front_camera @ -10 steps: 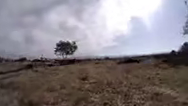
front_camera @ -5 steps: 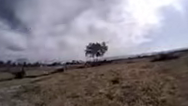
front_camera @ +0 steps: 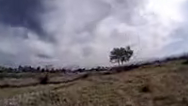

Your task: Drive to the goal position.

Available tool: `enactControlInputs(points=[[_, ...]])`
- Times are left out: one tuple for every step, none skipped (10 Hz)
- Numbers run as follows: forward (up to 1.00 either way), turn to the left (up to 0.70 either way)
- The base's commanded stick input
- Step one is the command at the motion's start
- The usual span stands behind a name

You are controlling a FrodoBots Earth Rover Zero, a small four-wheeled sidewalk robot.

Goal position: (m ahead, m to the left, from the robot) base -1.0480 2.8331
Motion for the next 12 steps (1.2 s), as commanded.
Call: enactControlInputs(points=[[0.70,0.00],[0.70,0.00],[0.70,0.00],[0.70,0.00],[0.70,0.00],[0.70,0.00],[0.70,0.00],[0.70,0.00],[0.00,0.00],[0.00,0.00],[0.00,0.00],[0.00,0.00]])
